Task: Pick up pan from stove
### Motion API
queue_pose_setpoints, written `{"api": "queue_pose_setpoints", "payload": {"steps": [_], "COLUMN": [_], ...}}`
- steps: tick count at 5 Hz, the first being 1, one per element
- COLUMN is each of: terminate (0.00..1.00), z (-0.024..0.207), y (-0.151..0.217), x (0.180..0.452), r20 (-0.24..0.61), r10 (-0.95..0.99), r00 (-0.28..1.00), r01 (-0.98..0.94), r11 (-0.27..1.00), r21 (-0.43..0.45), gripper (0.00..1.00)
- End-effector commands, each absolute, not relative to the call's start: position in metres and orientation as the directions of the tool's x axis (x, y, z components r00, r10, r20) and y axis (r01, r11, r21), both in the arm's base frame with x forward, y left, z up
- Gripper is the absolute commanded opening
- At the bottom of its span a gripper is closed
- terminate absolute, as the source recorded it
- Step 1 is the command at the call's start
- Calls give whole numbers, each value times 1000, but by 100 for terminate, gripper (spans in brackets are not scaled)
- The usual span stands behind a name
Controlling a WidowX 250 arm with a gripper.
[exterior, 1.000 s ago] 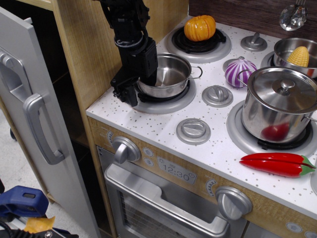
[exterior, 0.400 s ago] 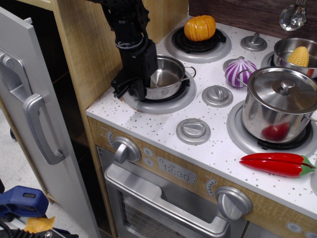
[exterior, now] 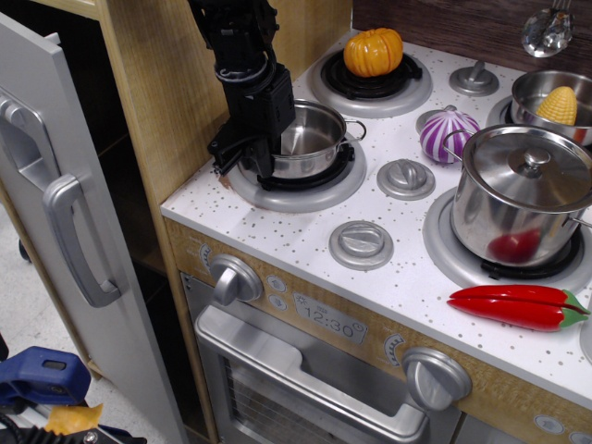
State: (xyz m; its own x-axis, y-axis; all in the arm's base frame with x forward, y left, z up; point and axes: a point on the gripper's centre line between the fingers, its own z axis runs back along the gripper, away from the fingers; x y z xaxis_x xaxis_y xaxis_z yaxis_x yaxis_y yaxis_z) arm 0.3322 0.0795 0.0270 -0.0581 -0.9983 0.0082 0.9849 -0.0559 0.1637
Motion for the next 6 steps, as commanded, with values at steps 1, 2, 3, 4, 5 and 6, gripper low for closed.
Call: {"api": "queue_pose_setpoints", "payload": {"steps": [1,2,3,4,5,6], "terminate": [0,0,0,0,0,100], "z": [64,76,94,108,116,117], "y": [85,81,79,75,71,68], "x": [346,346,347,348,351,350], "r20": [-54,-133,-160,-175,-171,-185], "r10": [-997,-991,-987,-984,-985,-982], "r00": [-63,-30,-22,-20,-22,-23], "r01": [961,944,938,935,937,932], "r11": [-75,-72,-76,-80,-80,-88], "r21": [267,323,339,345,340,351], "gripper": [0,0,0,0,0,0]}}
